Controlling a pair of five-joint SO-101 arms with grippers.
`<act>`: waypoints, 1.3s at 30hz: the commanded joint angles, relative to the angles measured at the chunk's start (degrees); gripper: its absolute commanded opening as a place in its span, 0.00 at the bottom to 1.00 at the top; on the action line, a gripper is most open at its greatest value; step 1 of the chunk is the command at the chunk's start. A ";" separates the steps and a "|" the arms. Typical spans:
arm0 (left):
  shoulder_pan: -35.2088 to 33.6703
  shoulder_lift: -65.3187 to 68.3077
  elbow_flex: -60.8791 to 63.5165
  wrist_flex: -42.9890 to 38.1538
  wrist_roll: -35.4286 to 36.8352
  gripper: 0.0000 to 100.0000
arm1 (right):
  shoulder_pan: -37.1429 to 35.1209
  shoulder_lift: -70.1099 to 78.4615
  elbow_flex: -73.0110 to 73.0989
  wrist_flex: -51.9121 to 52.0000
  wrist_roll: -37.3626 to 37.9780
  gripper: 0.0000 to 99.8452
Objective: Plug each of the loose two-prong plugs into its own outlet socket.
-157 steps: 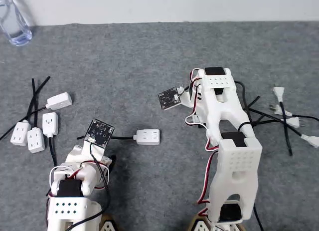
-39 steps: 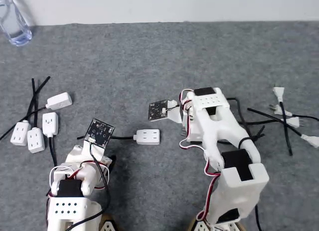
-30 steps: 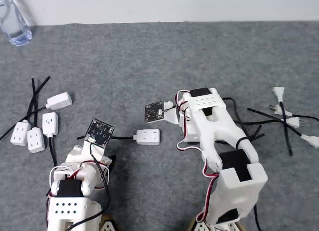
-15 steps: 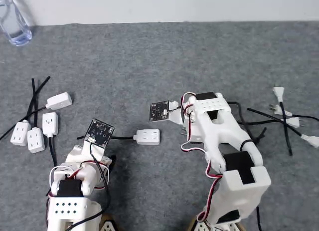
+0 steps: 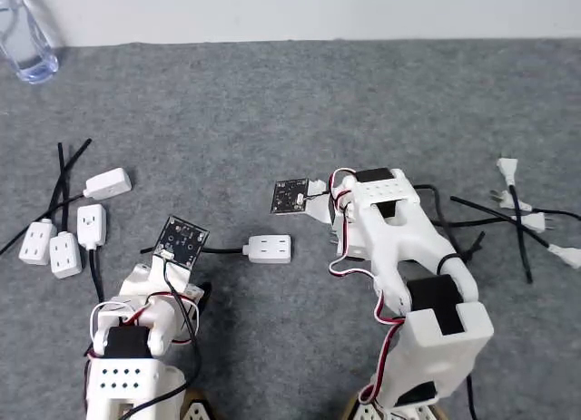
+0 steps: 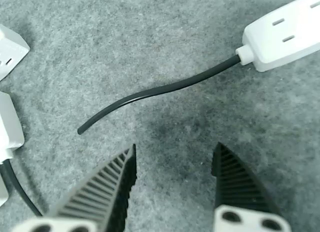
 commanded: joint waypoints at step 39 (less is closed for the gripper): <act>26.81 -0.70 -3.12 -22.51 60.57 0.24 | -12.79 -33.10 0.62 16.40 -19.60 0.01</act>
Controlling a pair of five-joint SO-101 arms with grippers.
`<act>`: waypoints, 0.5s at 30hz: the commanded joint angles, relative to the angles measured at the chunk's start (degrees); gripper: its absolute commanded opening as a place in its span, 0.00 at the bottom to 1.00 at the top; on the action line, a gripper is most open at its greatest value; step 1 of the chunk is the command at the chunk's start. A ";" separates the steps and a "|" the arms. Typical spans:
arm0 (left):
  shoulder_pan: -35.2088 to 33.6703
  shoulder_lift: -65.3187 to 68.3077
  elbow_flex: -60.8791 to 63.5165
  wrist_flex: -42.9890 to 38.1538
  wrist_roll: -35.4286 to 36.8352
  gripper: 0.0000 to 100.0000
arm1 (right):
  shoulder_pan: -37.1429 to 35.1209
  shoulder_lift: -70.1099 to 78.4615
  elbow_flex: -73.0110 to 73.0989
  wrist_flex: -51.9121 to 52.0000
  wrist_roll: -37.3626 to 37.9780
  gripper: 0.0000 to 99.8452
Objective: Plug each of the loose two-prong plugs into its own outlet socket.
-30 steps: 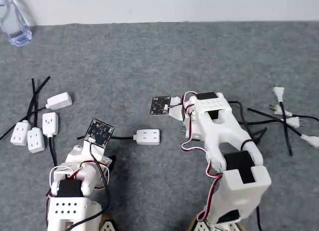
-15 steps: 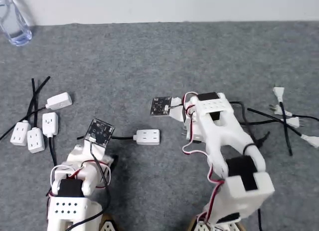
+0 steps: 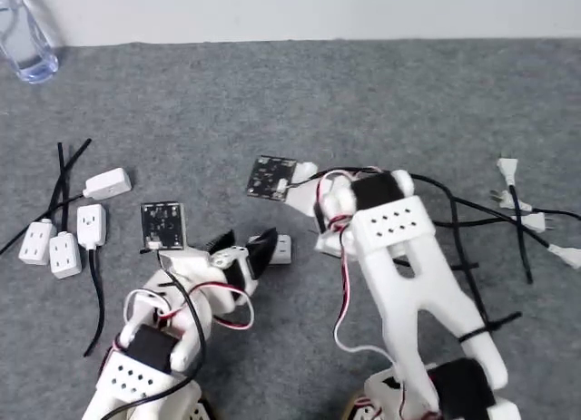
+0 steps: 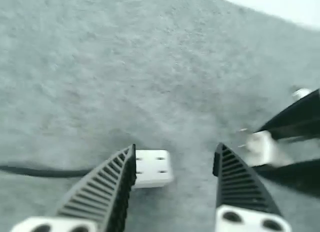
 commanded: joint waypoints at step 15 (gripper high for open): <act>3.87 -0.70 8.04 -16.26 9.67 0.24 | -4.35 -2.59 -0.62 0.57 -3.43 0.01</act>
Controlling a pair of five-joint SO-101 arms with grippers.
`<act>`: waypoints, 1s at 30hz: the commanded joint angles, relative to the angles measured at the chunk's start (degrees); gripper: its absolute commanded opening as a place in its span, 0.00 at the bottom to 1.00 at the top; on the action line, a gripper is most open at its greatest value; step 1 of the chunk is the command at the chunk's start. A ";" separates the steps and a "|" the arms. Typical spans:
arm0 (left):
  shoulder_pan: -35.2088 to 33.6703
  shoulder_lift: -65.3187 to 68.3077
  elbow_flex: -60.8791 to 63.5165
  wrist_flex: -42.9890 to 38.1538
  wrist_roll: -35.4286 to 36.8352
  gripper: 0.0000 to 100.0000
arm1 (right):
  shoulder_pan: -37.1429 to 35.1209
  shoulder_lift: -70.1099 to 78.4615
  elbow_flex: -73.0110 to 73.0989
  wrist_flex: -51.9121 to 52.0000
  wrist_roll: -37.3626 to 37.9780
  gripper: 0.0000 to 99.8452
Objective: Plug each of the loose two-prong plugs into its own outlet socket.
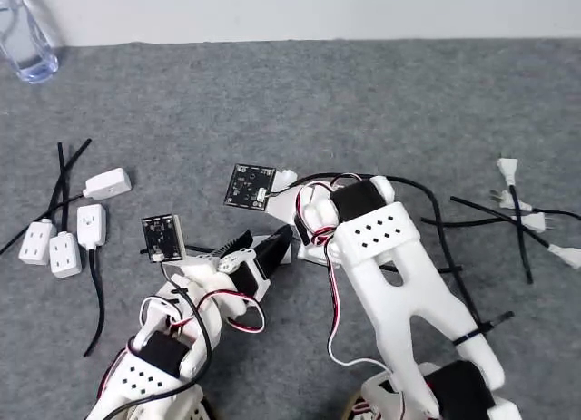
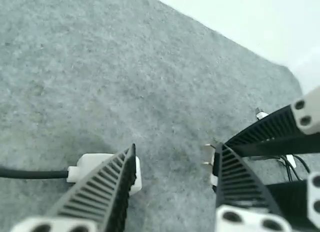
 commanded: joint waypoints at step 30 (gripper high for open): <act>0.44 -0.62 1.19 -1.58 0.44 0.24 | -5.49 -2.95 -16.26 11.12 -4.48 0.01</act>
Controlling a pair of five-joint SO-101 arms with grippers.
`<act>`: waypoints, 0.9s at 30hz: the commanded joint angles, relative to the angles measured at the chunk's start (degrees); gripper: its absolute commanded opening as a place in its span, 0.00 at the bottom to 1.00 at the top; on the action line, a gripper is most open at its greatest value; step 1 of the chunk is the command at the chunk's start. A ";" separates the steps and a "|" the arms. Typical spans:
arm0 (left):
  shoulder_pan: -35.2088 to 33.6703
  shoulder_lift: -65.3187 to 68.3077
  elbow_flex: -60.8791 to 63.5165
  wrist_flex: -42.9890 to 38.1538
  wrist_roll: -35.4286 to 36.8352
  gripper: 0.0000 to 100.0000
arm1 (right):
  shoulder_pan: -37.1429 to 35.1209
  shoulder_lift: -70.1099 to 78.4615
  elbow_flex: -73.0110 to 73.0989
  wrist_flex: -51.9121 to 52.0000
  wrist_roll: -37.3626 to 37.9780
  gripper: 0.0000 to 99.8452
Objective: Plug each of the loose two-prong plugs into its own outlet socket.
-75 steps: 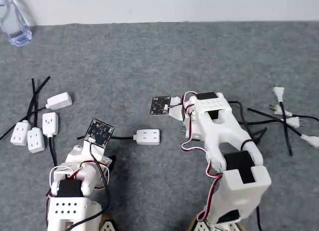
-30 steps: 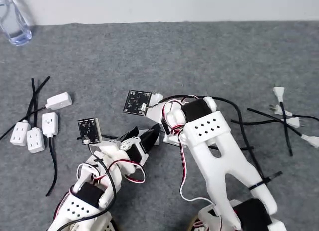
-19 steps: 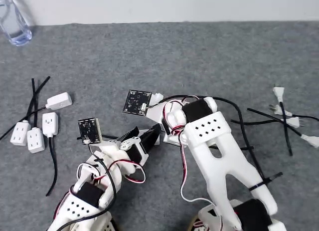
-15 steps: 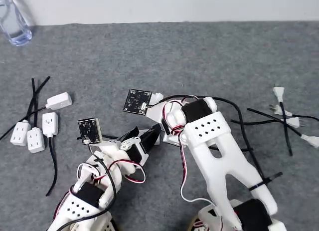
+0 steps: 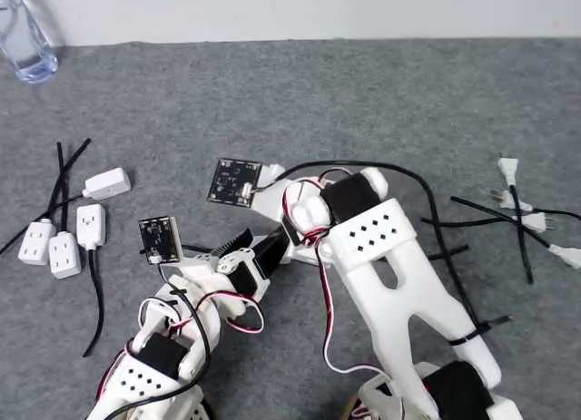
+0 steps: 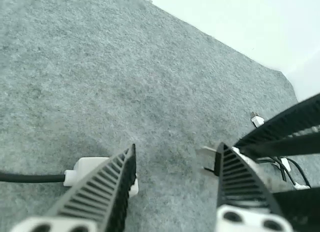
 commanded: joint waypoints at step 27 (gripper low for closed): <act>-0.09 0.00 0.48 -0.88 0.00 0.24 | -0.57 -1.89 -11.96 3.91 -2.46 0.01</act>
